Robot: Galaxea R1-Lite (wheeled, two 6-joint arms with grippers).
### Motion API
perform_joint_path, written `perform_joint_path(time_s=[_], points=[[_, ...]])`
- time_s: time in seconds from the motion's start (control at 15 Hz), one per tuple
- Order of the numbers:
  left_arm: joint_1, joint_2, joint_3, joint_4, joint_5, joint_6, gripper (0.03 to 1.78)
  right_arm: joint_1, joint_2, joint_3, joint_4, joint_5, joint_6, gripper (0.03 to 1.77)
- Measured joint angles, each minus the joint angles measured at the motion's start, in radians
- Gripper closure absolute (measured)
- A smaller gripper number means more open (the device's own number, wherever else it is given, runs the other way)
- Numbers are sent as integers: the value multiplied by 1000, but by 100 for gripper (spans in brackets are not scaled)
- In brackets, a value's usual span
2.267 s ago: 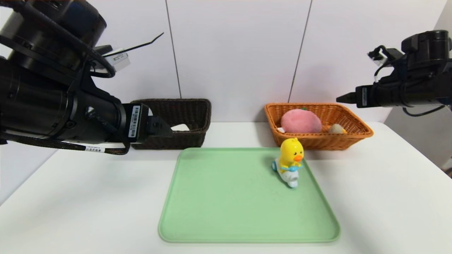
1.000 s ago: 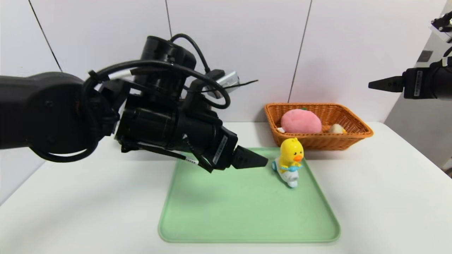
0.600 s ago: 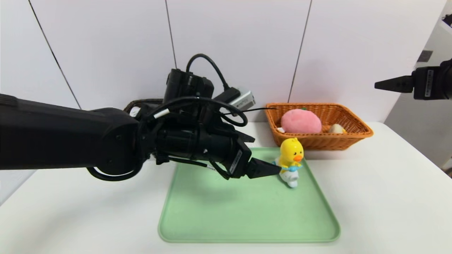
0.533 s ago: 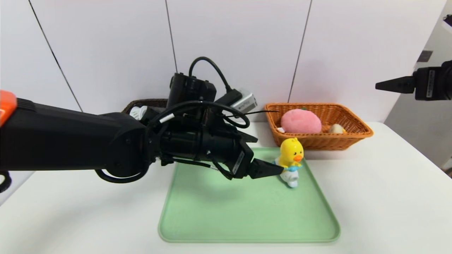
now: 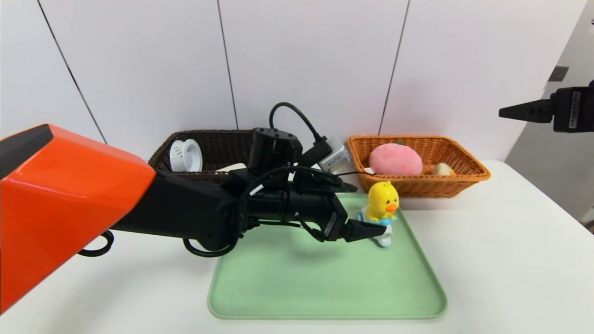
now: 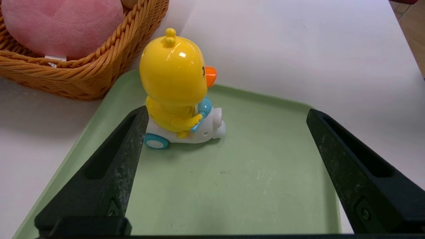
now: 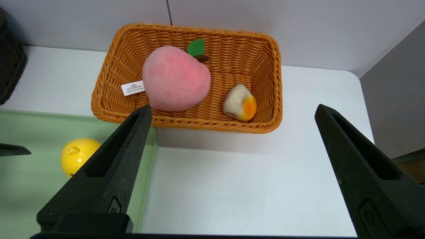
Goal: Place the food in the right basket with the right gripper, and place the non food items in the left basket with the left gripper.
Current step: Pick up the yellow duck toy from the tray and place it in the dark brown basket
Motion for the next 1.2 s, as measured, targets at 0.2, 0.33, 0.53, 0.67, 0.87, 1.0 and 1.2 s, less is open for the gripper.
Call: perform_joint_path(time_s=[0.2,0.33,0.53,0.67,0.87,1.0,1.2], points=[[0,53,-7,-50,-1,4,12,4,-1,0,2,0,-2,11],[0,85,-27,-74,1,3,12,6,-1,0,2,0,-3,11],[-8,118,-54,-73,4,2,12,7,-4,0,3,-1,-15,11],[-12,136,-72,-73,6,3,12,8,-6,0,4,-2,-17,11],[-14,154,-101,-46,6,2,12,15,-9,0,14,-2,-18,11],[-14,172,-123,-47,7,2,12,22,-12,0,16,-2,-19,11],[-15,204,-160,-85,5,3,12,28,-13,0,16,-4,-19,11]])
